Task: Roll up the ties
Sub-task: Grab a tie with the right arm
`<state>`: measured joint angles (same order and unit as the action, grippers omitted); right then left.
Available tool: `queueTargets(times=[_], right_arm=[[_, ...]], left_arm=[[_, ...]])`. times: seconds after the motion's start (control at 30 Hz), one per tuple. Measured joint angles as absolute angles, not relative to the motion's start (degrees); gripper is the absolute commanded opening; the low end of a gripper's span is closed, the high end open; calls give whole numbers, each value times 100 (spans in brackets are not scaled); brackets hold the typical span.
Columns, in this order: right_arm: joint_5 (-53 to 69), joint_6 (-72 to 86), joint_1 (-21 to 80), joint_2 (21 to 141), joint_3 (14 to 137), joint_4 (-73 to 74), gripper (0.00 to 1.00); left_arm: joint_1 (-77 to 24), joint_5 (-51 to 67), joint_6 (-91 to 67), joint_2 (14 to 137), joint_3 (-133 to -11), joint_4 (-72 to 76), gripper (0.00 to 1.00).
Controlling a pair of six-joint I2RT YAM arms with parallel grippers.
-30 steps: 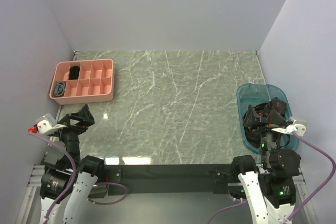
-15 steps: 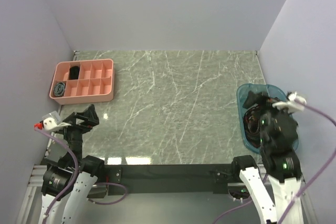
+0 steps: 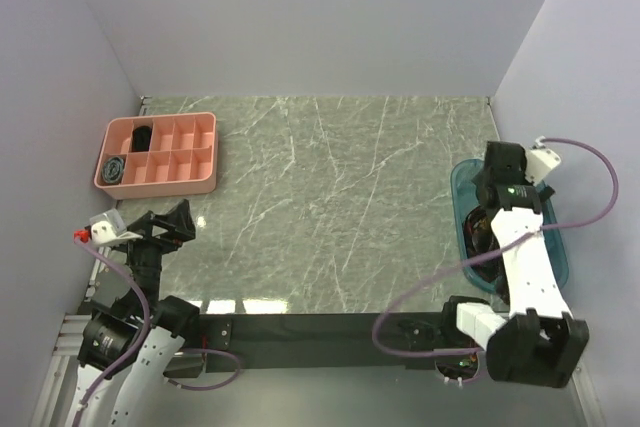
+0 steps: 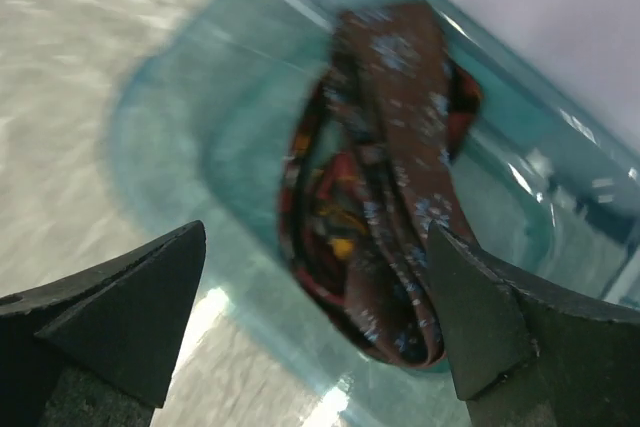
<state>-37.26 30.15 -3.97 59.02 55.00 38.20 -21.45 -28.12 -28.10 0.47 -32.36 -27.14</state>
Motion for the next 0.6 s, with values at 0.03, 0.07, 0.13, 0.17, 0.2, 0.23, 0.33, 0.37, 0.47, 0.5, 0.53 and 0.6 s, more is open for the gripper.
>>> queueTargets(times=[0.03, 0.07, 0.13, 0.17, 0.2, 0.23, 0.33, 0.37, 0.47, 0.5, 0.53, 0.6], right_arm=[[-3610, 3103, -674, 6047, 5419, 3776, 95], [-3494, 3203, -950, 6152, 5328, 3732, 95], [-3336, 3356, -1369, 6298, 5190, 3693, 95], [-3277, 3428, -1544, 6366, 5116, 3656, 95], [-3221, 3494, -1673, 6438, 5059, 3645, 95], [-3181, 3546, -1765, 6508, 5011, 3623, 95], [-3079, 3658, -1946, 6685, 4845, 3494, 95], [-3037, 3691, -2005, 6707, 4737, 3415, 95], [-2873, 3787, -2200, 6685, 4316, 3197, 98], [-2825, 3809, -2246, 6681, 4169, 3124, 98], [-2768, 3830, -2285, 6681, 4032, 3055, 98], [-2692, 3861, -2331, 6694, 3844, 2985, 98]], left_arm=[[-2174, -2812, -2810, 47, -3236, -2716, 99], [-2206, -2812, -2808, 47, -3236, -2711, 99], [-2250, -2812, -2799, 47, -3236, -2705, 99], [-2263, -2812, -2786, 47, -3234, -2700, 100], [-2276, -2814, -2781, 47, -3234, -2698, 99], [-2287, -2814, -2773, 47, -3234, -2692, 99], [-2342, -2827, -2764, 47, -3232, -2685, 100], [-2368, -2827, -2762, 47, -3232, -2683, 99], [-2451, -2829, -2749, 47, -3221, -2679, 100], [-2482, -2829, -2740, 47, -3216, -2679, 99], [-2508, -2829, -2722, 47, -3214, -2681, 99], [-2541, -2829, -2709, 47, -3214, -2679, 99]])
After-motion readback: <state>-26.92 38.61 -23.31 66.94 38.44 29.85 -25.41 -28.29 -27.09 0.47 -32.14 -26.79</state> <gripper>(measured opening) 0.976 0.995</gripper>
